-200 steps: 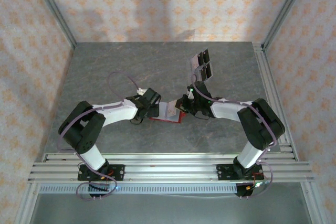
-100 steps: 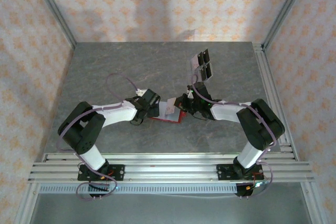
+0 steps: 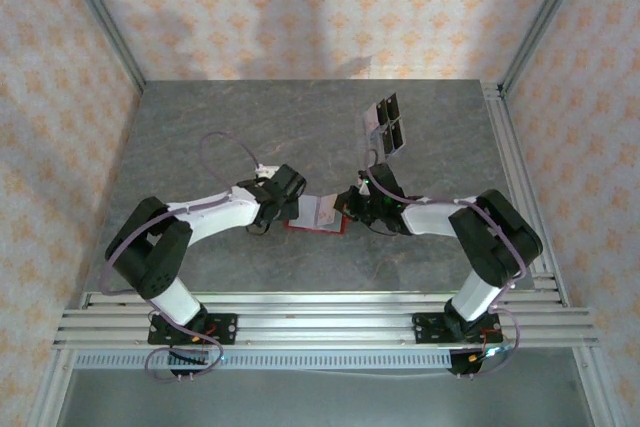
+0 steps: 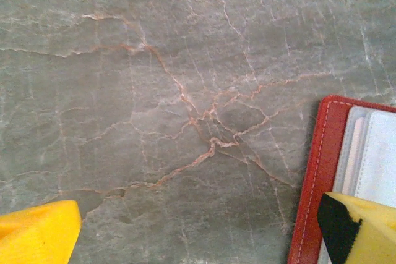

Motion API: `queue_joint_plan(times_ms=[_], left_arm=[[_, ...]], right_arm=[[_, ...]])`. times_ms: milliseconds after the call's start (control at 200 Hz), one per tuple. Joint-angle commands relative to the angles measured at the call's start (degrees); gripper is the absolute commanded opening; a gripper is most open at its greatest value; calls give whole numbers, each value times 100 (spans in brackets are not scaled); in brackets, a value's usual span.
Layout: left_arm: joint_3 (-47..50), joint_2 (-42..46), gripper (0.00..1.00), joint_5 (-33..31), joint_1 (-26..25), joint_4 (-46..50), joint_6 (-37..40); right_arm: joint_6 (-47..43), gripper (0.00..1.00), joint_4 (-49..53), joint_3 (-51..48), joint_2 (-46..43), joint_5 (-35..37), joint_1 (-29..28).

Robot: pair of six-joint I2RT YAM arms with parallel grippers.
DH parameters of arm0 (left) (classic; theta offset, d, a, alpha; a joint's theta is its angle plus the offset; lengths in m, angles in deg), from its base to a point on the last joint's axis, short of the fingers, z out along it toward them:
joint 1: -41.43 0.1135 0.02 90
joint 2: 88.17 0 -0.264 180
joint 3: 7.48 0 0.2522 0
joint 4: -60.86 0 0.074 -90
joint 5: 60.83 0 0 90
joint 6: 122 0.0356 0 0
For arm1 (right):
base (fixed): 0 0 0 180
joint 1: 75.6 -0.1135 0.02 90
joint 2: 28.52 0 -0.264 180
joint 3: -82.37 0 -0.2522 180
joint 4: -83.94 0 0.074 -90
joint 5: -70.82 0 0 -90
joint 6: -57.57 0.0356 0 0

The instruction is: Put the credit cards into the card holder

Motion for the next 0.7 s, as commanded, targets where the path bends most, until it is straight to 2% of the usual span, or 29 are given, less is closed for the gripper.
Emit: queue_joint_plan(times_ms=[0, 355, 696], left_arm=[[-67, -130, 100, -433, -61, 494, -216], [163, -320, 100, -348, -120, 441, -281], [434, 46, 100, -286, -430, 427, -507]], right_arm=[[-21, 0, -112, -76, -243, 128, -35], [-153, 0, 74, -42, -341, 71, 36], [-315, 0, 302, 60, -402, 22, 154]])
